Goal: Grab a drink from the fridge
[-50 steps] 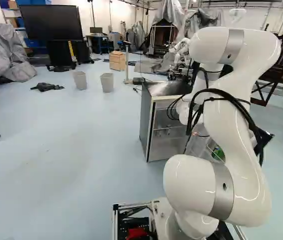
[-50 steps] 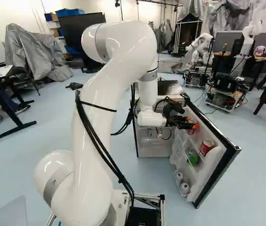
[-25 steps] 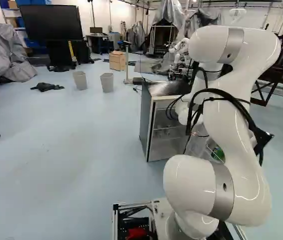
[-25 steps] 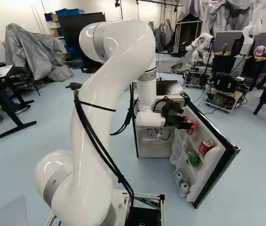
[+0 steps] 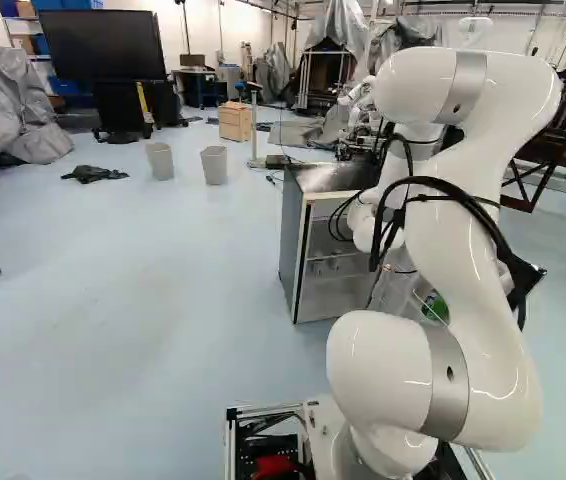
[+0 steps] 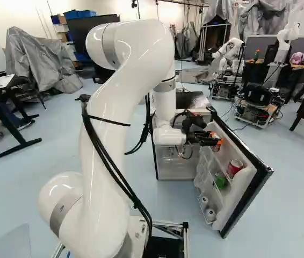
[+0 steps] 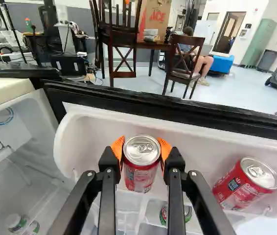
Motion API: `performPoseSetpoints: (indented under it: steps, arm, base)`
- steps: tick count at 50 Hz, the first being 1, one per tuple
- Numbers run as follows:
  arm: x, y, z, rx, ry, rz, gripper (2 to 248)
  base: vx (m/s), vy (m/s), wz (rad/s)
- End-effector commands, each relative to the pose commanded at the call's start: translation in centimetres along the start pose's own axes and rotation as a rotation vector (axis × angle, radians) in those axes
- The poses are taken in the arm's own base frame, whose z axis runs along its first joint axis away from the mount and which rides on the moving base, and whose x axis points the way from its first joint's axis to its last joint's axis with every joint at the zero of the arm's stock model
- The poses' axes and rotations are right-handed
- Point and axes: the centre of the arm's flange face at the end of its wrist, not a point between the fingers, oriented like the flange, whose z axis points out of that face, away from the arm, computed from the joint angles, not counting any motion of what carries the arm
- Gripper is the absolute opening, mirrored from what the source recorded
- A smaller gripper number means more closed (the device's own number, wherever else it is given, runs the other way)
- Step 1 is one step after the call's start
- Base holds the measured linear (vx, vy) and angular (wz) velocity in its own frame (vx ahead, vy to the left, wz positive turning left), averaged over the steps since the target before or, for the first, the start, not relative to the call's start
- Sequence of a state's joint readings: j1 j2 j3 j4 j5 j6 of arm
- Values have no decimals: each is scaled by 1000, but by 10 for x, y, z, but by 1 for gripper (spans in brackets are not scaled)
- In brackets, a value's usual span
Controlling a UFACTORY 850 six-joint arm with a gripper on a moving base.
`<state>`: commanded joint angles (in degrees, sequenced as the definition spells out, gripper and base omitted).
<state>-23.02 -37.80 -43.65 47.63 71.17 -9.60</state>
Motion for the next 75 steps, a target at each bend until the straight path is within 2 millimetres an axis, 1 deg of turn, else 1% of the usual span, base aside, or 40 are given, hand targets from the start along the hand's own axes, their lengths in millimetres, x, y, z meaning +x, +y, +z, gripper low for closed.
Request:
performPoseSetpoints:
  steps: [55, 75]
  arm:
    - [7, -1, -34, 30, 116, -30, 97]
    - [7, -3, -49, 88, 143, -52, 97]
  base:
    - [0, 0, 0]
    - [0, 0, 0]
